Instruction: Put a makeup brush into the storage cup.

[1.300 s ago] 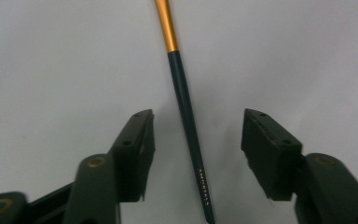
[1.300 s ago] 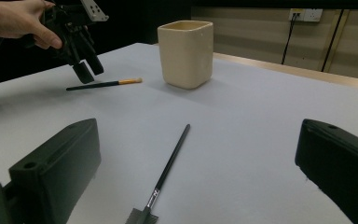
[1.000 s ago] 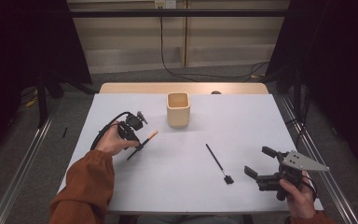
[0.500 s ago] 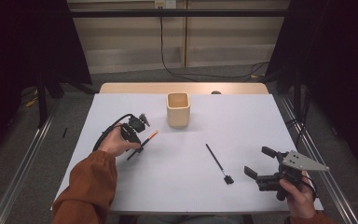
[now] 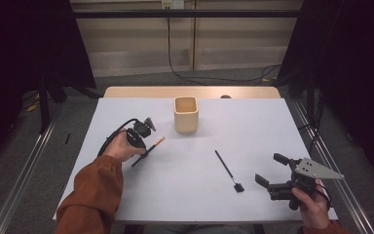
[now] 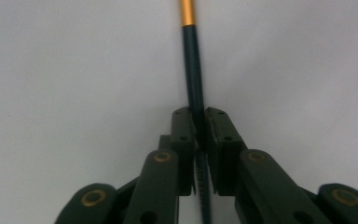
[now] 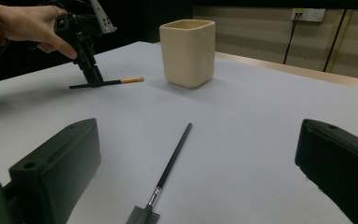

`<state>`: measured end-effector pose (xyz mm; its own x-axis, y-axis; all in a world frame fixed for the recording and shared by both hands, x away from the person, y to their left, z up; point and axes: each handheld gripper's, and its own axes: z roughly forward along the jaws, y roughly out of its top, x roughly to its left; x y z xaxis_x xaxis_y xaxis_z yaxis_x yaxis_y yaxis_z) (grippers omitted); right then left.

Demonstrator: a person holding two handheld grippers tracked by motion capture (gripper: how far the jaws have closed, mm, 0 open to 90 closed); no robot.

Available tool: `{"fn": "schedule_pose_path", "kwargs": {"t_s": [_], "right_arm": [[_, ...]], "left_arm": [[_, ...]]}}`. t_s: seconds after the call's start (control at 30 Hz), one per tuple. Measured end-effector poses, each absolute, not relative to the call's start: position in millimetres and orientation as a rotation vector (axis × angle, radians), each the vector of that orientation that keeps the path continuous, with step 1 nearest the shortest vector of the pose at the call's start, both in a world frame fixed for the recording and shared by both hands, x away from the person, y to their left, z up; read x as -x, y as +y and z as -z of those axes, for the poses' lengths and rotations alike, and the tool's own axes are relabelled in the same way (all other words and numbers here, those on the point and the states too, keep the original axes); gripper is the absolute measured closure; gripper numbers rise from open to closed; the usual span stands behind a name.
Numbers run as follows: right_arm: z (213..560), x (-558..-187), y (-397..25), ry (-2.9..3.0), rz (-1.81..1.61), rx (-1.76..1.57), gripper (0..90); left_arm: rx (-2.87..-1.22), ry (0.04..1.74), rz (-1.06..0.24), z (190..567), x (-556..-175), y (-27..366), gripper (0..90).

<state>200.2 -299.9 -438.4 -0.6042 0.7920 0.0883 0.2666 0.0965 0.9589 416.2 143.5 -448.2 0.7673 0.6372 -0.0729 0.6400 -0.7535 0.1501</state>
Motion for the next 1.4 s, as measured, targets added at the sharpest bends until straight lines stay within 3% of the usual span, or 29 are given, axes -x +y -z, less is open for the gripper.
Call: {"fn": "schedule_pose_path", "kwargs": {"t_s": [0.43, 1.4], "right_arm": [[438.7, -200.8, -299.9, 1.925, -1.524, -1.041, 0.0], [439.0, -201.2, -299.6, 1.923, -1.521, -1.047, 0.0]], "left_arm": [[-2.773, 1.017, 0.043, 446.3, -417.2, 148.2, 84.2], [-2.547, 1.060, 0.058, 431.0, -409.7, 172.9, 84.2]]}}
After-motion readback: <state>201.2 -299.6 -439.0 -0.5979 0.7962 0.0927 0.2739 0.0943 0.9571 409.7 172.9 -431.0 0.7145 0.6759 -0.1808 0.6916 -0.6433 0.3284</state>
